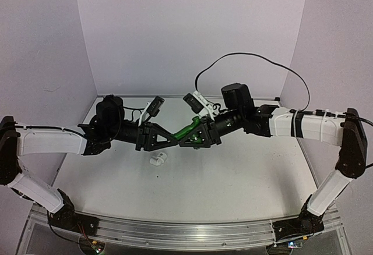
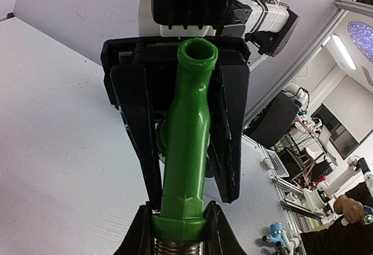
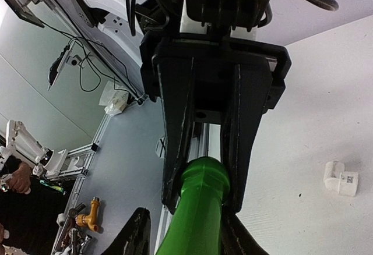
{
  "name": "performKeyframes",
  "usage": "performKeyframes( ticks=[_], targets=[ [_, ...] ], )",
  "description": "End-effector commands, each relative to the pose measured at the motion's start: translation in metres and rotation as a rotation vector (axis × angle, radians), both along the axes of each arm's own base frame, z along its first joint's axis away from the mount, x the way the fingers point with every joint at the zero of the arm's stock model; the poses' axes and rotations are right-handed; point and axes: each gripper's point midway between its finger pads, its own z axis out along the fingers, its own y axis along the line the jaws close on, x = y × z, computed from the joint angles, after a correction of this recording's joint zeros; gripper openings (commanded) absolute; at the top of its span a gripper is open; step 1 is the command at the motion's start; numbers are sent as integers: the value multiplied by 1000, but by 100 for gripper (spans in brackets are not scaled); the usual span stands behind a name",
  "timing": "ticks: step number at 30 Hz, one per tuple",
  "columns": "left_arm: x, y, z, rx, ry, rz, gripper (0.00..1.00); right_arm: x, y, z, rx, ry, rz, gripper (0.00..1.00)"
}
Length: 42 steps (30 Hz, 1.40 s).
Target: Install the water faucets
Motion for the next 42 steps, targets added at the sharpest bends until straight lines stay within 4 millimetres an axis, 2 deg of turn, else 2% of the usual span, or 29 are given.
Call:
performKeyframes(
  ticks=[1, 2, 3, 4, 9, 12, 15, 18, 22, 23, 26, 29, 31, 39, 42],
  targets=[
    [10, 3, 40, -86, -163, 97, 0, 25, -1, 7, -36, -62, -197, 63],
    [14, 3, 37, -67, -170, 114, 0, 32, -5, 5, -54, -61, -255, 83],
    [18, 4, 32, -42, -170, 122, 0, 40, -11, 4, -71, -60, -322, 95],
    [20, 4, 28, -19, -171, 123, 0, 44, -18, 6, -76, -60, -362, 98],
    [27, 8, 16, 73, -183, 117, 0, 50, -46, 17, -58, -32, -389, 98],
    [27, 9, 16, 103, -203, 103, 0, 53, -54, 12, -105, 20, -372, 98],
    [24, 8, 18, 128, -206, 70, 0, 42, -46, 14, -106, 80, -249, 95],
    [23, 7, 14, 156, -188, 48, 0, 34, -37, 15, -85, 105, -152, 82],
    [22, 6, 9, 183, -168, 28, 0, 27, -24, 20, -67, 82, -94, 78],
    [21, 6, 9, 184, -164, 21, 0, 27, -22, 20, -66, 82, -88, 75],
    [19, 6, 8, 187, -157, 9, 0, 28, -16, 19, -66, 92, -67, 56],
    [18, 6, 5, 193, -150, 0, 0, 27, -11, 17, -68, 95, -50, 44],
    [17, 6, 4, 194, -148, -3, 0, 24, -6, 14, -73, 100, -34, 41],
    [16, 6, 5, 191, -140, -13, 0, 17, 3, 6, -82, 106, 4, 46],
    [14, 6, 6, 191, -134, -22, 0, 15, 5, 5, -80, 103, 14, 42]
  ],
)
